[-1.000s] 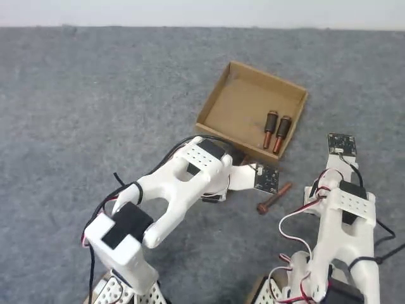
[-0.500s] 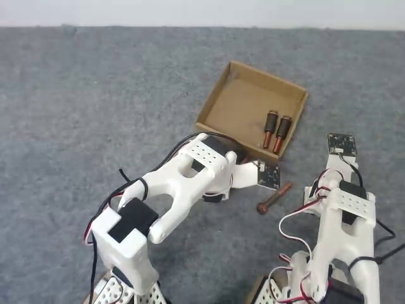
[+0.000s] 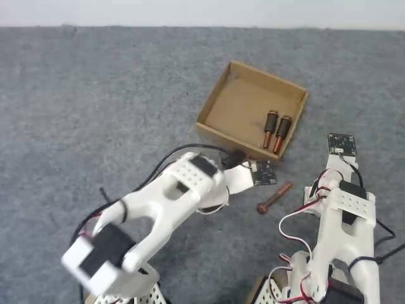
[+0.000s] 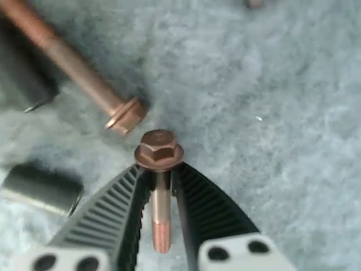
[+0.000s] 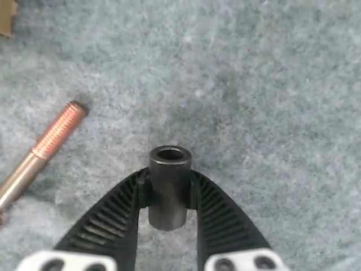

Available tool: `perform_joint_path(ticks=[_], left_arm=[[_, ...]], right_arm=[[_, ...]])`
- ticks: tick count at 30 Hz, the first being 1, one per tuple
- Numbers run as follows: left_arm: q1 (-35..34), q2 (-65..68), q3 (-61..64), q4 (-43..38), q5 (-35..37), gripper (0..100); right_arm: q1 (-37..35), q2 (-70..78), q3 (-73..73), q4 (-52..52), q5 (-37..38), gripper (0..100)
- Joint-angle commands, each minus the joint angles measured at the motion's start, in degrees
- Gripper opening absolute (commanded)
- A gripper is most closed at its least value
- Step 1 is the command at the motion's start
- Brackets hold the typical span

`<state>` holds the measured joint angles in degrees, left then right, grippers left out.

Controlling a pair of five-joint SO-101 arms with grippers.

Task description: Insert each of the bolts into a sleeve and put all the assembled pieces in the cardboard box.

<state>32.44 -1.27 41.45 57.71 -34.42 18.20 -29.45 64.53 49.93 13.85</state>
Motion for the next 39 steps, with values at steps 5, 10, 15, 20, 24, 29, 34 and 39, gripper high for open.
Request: perform_joint_path(ticks=[5, 10, 15, 20, 24, 29, 34, 39], left_arm=[[0.2, -22.7, 10.8, -6.2, 12.3, 2], [-2.4, -31.3, 14.9, -6.2, 16.2, 2], [-11.3, -38.8, 18.2, -9.5, 22.2, 2], [-21.4, -46.2, 23.5, -14.4, 31.0, 2], [-28.3, -53.2, 29.0, -16.8, 35.1, 2], [-36.8, -61.5, 36.4, -20.9, 35.5, 1], [-46.2, -67.4, 43.4, -22.7, 35.5, 1], [-54.6, -70.7, 48.4, -22.7, 35.5, 1]], right_arm=[[0.7, -1.9, -0.2, -0.7, 0.7, 0.7], [0.7, -1.9, -0.2, -0.7, 0.7, 0.7], [0.7, -1.9, -0.2, -0.7, 0.7, 0.7], [0.7, -1.9, -0.2, -0.7, 0.7, 0.7], [0.6, -1.8, 0.9, -3.6, 0.4, 0.7], [-2.1, -1.8, 1.9, -4.6, 0.4, 0.7], [-2.9, -1.9, 2.6, -9.5, 0.3, 0.8], [-5.5, -1.9, 5.0, -22.9, 0.6, 0.8]])
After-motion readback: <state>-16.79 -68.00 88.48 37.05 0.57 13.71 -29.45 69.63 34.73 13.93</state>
